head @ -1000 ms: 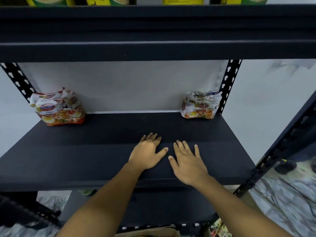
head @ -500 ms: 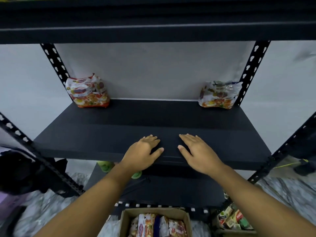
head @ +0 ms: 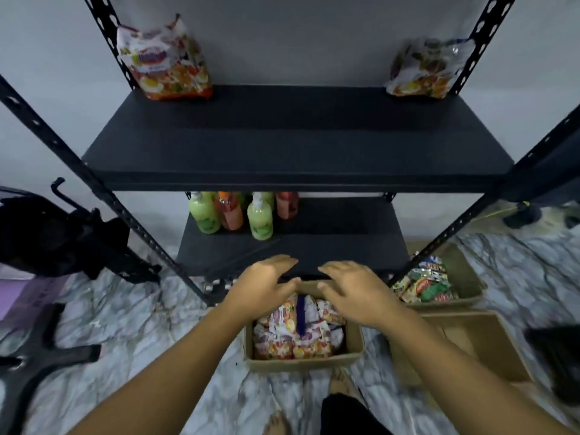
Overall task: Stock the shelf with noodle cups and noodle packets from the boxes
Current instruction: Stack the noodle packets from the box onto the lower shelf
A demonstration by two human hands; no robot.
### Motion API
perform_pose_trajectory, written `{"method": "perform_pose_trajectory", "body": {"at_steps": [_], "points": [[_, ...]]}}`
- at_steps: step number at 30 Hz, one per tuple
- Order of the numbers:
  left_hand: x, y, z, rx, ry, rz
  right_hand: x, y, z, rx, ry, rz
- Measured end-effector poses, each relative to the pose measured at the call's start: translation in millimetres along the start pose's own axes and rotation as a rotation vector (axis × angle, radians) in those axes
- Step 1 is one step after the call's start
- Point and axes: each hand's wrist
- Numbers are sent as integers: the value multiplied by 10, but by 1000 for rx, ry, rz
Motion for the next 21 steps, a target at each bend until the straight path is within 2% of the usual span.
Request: {"method": "perform_pose_trajectory", "body": {"at_steps": [5,10,14,21], "points": [[219,-310,-569,25,-280,192,113,-135,-685,-5,-219,-190],[336,-537,-961,62,-418,281,194,-60,-1102,-79,-367,-270],[330,-786,-1206,114,-432,336,148,131,-1386,-131,-463,-308],[177,-1126,-1615,165,-409,419,-209,570,-1900,-167,-534,-307]]}}
Point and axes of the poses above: each hand's wrist, its own x-axis away from the middle knuckle, its own z-axis out of the back of the hand, y = z × x, and after that the axes turned 6 degrees about -y, right-handed
